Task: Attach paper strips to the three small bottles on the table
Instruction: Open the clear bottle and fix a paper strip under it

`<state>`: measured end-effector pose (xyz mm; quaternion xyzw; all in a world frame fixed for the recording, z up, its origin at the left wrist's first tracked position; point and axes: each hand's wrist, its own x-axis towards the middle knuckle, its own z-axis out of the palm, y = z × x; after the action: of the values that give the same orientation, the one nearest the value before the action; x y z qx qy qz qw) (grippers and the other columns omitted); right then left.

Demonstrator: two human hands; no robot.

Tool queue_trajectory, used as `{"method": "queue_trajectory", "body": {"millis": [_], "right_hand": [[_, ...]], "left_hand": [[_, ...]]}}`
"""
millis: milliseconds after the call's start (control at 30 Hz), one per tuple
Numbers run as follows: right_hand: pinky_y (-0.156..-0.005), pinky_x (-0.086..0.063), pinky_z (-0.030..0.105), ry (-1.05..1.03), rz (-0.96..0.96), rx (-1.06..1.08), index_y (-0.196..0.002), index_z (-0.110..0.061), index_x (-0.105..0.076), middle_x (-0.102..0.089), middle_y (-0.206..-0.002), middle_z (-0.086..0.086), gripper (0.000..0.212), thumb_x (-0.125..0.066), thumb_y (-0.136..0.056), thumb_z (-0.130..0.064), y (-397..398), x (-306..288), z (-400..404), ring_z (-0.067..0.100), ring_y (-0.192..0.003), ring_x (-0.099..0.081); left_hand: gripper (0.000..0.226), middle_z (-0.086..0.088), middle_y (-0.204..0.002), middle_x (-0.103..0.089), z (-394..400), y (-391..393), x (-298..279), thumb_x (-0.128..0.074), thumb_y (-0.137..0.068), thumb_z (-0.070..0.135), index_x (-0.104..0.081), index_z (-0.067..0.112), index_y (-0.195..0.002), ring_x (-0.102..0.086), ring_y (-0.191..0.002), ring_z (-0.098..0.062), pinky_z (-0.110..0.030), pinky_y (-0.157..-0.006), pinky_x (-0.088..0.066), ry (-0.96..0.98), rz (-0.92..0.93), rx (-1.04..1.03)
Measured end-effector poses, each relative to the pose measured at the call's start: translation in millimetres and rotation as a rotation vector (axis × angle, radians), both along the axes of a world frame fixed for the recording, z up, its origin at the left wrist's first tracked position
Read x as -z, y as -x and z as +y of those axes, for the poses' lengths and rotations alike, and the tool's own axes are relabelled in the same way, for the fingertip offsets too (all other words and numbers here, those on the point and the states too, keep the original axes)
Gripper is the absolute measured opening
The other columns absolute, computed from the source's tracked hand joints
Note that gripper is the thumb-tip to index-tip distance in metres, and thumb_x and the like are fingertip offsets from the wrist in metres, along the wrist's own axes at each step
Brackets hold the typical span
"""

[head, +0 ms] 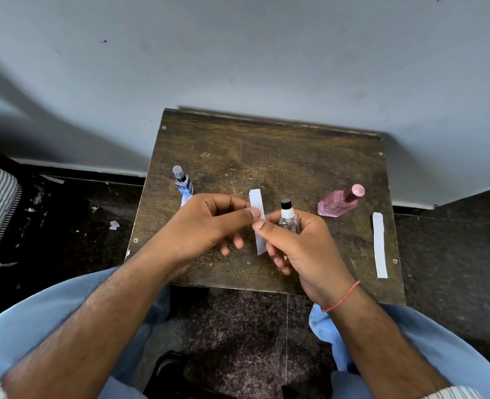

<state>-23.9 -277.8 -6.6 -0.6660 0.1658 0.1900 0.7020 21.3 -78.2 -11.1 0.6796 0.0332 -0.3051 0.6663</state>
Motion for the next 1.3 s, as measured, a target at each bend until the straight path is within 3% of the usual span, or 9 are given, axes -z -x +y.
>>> {"method": "queue_trajectory", "body": {"millis": [133,367,500,733,833,1000,1100,1200,1300], "right_hand": [[-0.040,-0.034,0.020,0.014,0.009,-0.015,-0.089,-0.030,-0.081,-0.057,-0.057,-0.004,0.010,-0.087,-0.092,-0.037,-1,-1,1,0.010,-0.043,-0.047],[-0.043,-0.028,0.020,-0.268,0.154,-0.001,-0.081,-0.024,-0.068,-0.046,-0.057,-0.004,0.061,-0.058,-0.089,-0.084,-4,-5,-2,0.010,-0.042,-0.036],[-0.041,-0.027,0.017,-0.505,0.233,0.007,-0.074,-0.020,-0.057,-0.040,-0.051,-0.004,0.068,-0.045,-0.098,-0.082,-5,-7,-8,0.009,-0.038,-0.032],[-0.039,-0.026,0.014,-0.736,0.316,-0.032,-0.070,-0.021,-0.048,-0.035,-0.045,-0.007,0.069,-0.043,-0.095,-0.085,-7,-12,-16,0.006,-0.034,-0.030],[-0.041,-0.025,0.014,-0.589,0.238,0.003,-0.069,-0.021,-0.049,-0.034,-0.047,-0.006,0.066,-0.047,-0.094,-0.082,-7,-12,-13,0.007,-0.035,-0.028],[-0.042,-0.025,0.020,0.014,-0.039,0.013,-0.068,-0.009,-0.052,-0.038,-0.050,0.001,0.069,-0.056,-0.083,-0.077,-6,-7,-2,0.011,-0.037,-0.030],[-0.046,-0.034,0.037,0.306,-0.287,-0.036,-0.063,-0.012,-0.047,-0.039,-0.053,0.006,0.068,-0.056,-0.095,-0.072,-2,-3,1,0.014,-0.046,-0.039],[-0.051,-0.038,0.059,0.407,-0.356,-0.021,-0.060,-0.020,-0.042,-0.038,-0.063,0.021,0.063,-0.056,-0.099,-0.068,0,-3,2,0.036,-0.056,-0.038],[-0.052,-0.038,0.061,0.419,-0.372,0.004,-0.058,-0.027,-0.045,-0.037,-0.061,0.019,0.057,-0.056,-0.099,-0.063,0,-5,3,0.039,-0.056,-0.041]], "left_hand": [[0.011,0.000,-0.080,-0.077,2,0,1,-0.082,-0.099,0.026,-0.087,0.022,-0.090,-0.063,-0.062,-0.007,-0.018,-0.045,-0.045,-0.012,-0.032,-0.035],[0.010,0.001,-0.079,-0.078,5,0,1,-0.084,-0.097,0.029,-0.086,0.023,-0.089,-0.063,-0.054,-0.008,-0.019,-0.042,-0.043,-0.018,-0.054,-0.030],[0.012,-0.003,-0.068,-0.072,6,-1,1,-0.089,-0.092,0.032,-0.087,0.021,-0.088,-0.058,-0.049,-0.008,-0.019,-0.040,-0.042,-0.031,-0.060,-0.036],[0.025,0.002,-0.052,-0.064,4,0,-1,-0.093,-0.079,0.044,-0.088,0.021,-0.087,-0.050,-0.040,-0.007,-0.018,-0.038,-0.040,-0.023,-0.049,-0.016],[0.027,0.001,-0.051,-0.061,3,0,-1,-0.093,-0.076,0.045,-0.088,0.020,-0.086,-0.048,-0.040,-0.007,-0.018,-0.038,-0.039,-0.018,-0.052,-0.026],[0.023,0.001,-0.048,-0.059,2,0,-2,-0.093,-0.078,0.041,-0.088,0.020,-0.085,-0.045,-0.038,-0.008,-0.018,-0.038,-0.039,-0.046,-0.059,-0.035],[0.021,0.001,-0.046,-0.058,3,0,-4,-0.091,-0.082,0.039,-0.088,0.019,-0.087,-0.044,-0.036,-0.007,-0.018,-0.038,-0.039,-0.060,-0.081,-0.005],[0.031,0.003,-0.046,-0.059,3,1,-7,-0.089,-0.077,0.045,-0.088,0.017,-0.090,-0.045,-0.035,-0.005,-0.017,-0.039,-0.040,-0.059,-0.106,0.018],[0.029,0.003,-0.047,-0.059,3,2,-7,-0.088,-0.078,0.044,-0.088,0.018,-0.091,-0.045,-0.037,-0.007,-0.018,-0.039,-0.041,-0.064,-0.108,0.039]]}}
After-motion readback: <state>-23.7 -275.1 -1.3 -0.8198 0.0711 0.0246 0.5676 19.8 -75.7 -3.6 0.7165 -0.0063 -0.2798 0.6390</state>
